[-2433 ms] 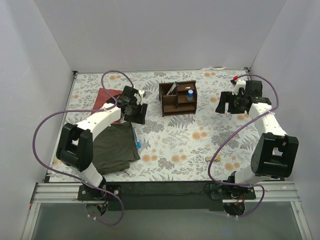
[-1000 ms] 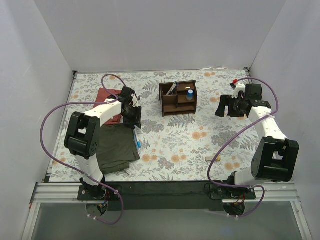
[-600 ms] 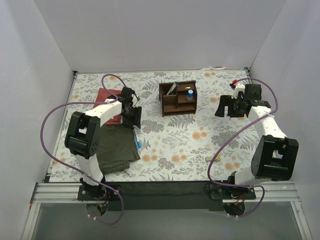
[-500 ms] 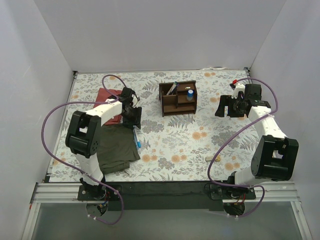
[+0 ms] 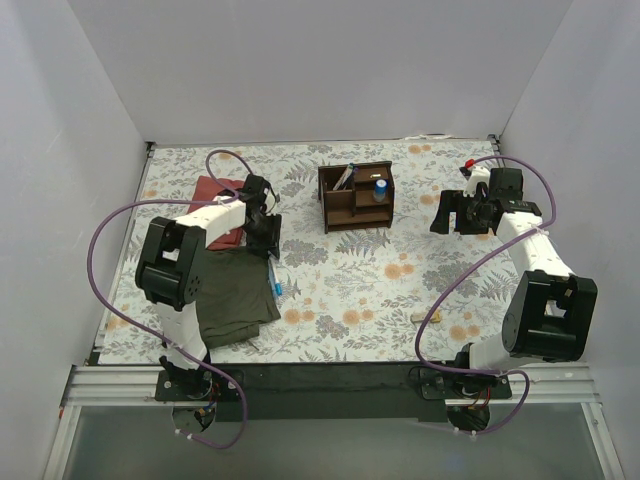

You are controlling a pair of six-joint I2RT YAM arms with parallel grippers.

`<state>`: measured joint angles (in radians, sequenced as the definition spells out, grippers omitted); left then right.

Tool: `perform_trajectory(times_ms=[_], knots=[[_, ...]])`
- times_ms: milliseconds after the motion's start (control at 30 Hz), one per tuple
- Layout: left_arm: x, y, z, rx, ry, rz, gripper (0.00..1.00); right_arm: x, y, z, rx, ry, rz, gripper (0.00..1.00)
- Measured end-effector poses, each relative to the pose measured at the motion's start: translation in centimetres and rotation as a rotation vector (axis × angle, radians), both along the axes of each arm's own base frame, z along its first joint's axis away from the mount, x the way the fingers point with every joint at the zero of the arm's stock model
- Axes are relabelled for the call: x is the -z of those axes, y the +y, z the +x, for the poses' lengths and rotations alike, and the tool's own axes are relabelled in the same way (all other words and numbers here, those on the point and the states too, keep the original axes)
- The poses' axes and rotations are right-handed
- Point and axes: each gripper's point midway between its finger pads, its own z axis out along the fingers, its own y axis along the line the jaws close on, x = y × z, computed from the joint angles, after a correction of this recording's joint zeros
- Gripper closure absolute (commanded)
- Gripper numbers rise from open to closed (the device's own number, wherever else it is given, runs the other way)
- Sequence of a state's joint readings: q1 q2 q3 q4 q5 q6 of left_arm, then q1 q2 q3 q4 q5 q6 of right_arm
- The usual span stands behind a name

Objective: Sort the stationery into containers
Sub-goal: Pick up the pen from the center of the board.

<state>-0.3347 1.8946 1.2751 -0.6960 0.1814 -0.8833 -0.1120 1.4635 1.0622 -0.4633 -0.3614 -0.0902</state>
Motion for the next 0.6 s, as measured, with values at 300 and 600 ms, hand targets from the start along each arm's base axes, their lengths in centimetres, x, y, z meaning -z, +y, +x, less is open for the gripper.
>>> perform_trajectory(times_ms=[300,600], knots=[[0.18,-0.42,-0.75,0.031,-0.039,0.063,0.62,0.02,0.0,0.04,0.0,-0.002,0.0,0.14],[0.38,-0.19,-0.83,-0.011,-0.065,0.13,0.8,0.26,-0.02,0.06,-0.003,-0.007,-0.003,0.14]])
